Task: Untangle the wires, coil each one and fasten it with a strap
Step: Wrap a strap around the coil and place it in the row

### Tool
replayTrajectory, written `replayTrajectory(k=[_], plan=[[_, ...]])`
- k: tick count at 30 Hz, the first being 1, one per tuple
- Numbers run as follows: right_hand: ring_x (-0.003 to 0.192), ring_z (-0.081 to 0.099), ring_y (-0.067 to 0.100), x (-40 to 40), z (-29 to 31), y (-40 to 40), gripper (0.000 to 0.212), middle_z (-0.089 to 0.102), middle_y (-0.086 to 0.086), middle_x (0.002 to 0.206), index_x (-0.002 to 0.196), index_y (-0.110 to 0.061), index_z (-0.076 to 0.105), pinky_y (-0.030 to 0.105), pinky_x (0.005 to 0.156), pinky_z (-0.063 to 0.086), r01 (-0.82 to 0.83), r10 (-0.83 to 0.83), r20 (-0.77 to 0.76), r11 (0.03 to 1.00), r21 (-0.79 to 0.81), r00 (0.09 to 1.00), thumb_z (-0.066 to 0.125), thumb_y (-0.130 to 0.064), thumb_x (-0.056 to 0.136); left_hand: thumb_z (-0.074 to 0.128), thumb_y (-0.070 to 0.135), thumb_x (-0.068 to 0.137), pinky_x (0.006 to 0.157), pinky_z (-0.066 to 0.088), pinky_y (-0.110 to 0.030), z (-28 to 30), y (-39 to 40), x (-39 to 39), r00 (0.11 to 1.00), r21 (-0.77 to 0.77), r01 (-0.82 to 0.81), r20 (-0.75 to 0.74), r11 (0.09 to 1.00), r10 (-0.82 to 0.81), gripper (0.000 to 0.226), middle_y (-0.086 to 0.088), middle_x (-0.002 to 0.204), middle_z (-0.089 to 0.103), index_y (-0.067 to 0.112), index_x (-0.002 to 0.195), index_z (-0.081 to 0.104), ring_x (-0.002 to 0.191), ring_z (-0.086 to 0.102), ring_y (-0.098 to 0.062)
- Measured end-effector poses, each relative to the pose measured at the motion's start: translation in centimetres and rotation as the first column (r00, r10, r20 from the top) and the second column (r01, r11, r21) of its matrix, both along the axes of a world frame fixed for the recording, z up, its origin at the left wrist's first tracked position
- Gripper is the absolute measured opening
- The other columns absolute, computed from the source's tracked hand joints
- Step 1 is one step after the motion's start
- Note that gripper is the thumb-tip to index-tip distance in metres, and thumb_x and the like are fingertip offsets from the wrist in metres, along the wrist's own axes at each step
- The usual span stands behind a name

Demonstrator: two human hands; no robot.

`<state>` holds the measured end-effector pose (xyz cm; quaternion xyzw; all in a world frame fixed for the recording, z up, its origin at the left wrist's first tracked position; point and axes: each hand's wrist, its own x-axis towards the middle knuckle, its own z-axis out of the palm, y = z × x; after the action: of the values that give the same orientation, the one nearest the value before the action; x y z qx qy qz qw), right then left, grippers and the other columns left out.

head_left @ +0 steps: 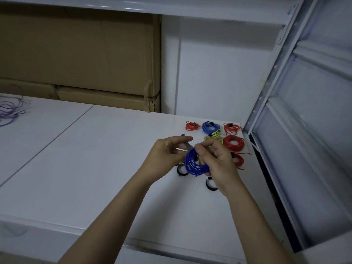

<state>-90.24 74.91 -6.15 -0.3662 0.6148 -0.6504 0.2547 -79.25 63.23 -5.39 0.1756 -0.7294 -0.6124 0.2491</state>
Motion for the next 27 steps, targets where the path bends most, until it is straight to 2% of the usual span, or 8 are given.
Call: replayTrajectory(k=[7, 9, 11, 13, 17, 19, 24, 27], plan=[[0.06, 0.059, 0.003, 0.5, -0.4, 0.0, 0.021, 0.068, -0.008, 0.07, 0.076, -0.035, 0.059, 0.017, 0.043, 0.042, 0.066, -0.07, -0.065, 0.996, -0.066, 0.995, 0.061, -0.021, 0.091, 0.048, -0.006, 0.094, 0.084, 0.057, -0.03, -0.2, -0.2, 0.7, 0.993, 0.302, 0.119, -0.026, 0.946, -0.117, 0.034, -0.01, 0.105, 0.071, 0.009, 0.121, 0.062, 0.095, 0.069, -0.021], [0.061, 0.06, 0.003, 0.4, -0.5, 0.0, 0.026, 0.068, -0.007, 0.073, 0.076, -0.04, 0.058, 0.017, 0.044, 0.043, 0.054, -0.065, -0.135, 0.995, -0.083, 0.989, 0.06, -0.019, 0.092, 0.049, 0.002, 0.096, 0.081, 0.057, -0.027, -0.1, -0.4, 0.9, 0.988, 0.389, 0.156, -0.055, 0.908, -0.146, 0.03, -0.01, 0.108, 0.071, 0.007, 0.122, 0.062, 0.098, 0.069, -0.022], [0.061, 0.06, 0.006, 0.3, -0.9, -0.1, 0.025, 0.066, -0.004, 0.074, 0.078, -0.037, 0.057, 0.019, 0.05, 0.046, 0.057, -0.082, -0.228, 0.992, -0.117, 0.97, 0.059, -0.017, 0.093, 0.056, 0.009, 0.093, 0.078, 0.056, -0.023, 0.0, -0.3, 1.0, 0.987, 0.39, 0.161, -0.048, 0.907, -0.155, 0.029, -0.013, 0.111, 0.07, 0.011, 0.121, 0.063, 0.1, 0.069, -0.022], [0.07, 0.063, 0.012, 0.3, -1.3, -0.2, 0.014, 0.064, -0.004, 0.078, 0.082, -0.031, 0.057, 0.023, 0.061, 0.05, 0.087, -0.126, -0.332, 0.988, -0.13, 0.935, 0.059, -0.022, 0.093, 0.061, 0.004, 0.089, 0.076, 0.055, -0.022, -0.1, -0.2, 0.9, 0.993, 0.347, 0.116, -0.022, 0.93, -0.116, 0.029, -0.019, 0.111, 0.068, 0.014, 0.116, 0.065, 0.098, 0.069, -0.02], [0.096, 0.056, 0.011, -0.2, -2.3, -0.3, 0.016, 0.057, -0.003, 0.105, 0.096, -0.009, 0.068, 0.016, 0.079, 0.046, 0.2, -0.272, -0.648, 0.962, -0.184, 0.712, 0.054, -0.017, 0.094, 0.062, -0.003, 0.088, 0.076, 0.058, -0.023, -0.2, -0.2, 0.8, 1.0, 0.296, 0.016, 0.008, 0.955, -0.02, 0.03, -0.023, 0.108, 0.068, 0.013, 0.113, 0.066, 0.087, 0.071, -0.014], [0.106, 0.052, 0.01, -0.5, -2.4, 0.0, 0.021, 0.056, 0.004, 0.114, 0.107, -0.004, 0.07, 0.014, 0.091, 0.043, 0.201, -0.297, -0.745, 0.955, -0.219, 0.597, 0.055, -0.01, 0.092, 0.063, -0.003, 0.087, 0.078, 0.057, -0.026, -0.2, -0.4, 0.8, 1.0, 0.247, -0.006, 0.031, 0.969, -0.001, 0.03, -0.014, 0.098, 0.073, 0.013, 0.112, 0.066, 0.084, 0.071, -0.012], [0.108, 0.057, 0.013, -0.8, -2.0, 0.9, 0.033, 0.061, 0.004, 0.117, 0.124, -0.009, 0.062, 0.021, 0.094, 0.047, 0.091, -0.2, -0.861, 0.98, -0.178, 0.467, 0.049, -0.014, 0.094, 0.063, -0.004, 0.087, 0.081, 0.056, -0.029, 0.0, -0.5, 0.9, 0.999, 0.181, -0.01, 0.049, 0.983, 0.001, 0.031, -0.001, 0.089, 0.075, 0.014, 0.113, 0.065, 0.084, 0.071, -0.012], [0.106, 0.057, 0.014, -0.9, -1.7, 1.0, 0.03, 0.064, 0.004, 0.114, 0.117, -0.007, 0.067, 0.023, 0.091, 0.048, 0.099, -0.184, -0.897, 0.983, -0.157, 0.403, 0.052, -0.013, 0.092, 0.063, -0.003, 0.087, 0.074, 0.056, -0.019, 0.1, -0.6, 1.0, 0.997, 0.126, -0.017, 0.07, 0.992, 0.008, 0.033, 0.006, 0.087, 0.076, 0.013, 0.116, 0.065, 0.082, 0.071, -0.007]])
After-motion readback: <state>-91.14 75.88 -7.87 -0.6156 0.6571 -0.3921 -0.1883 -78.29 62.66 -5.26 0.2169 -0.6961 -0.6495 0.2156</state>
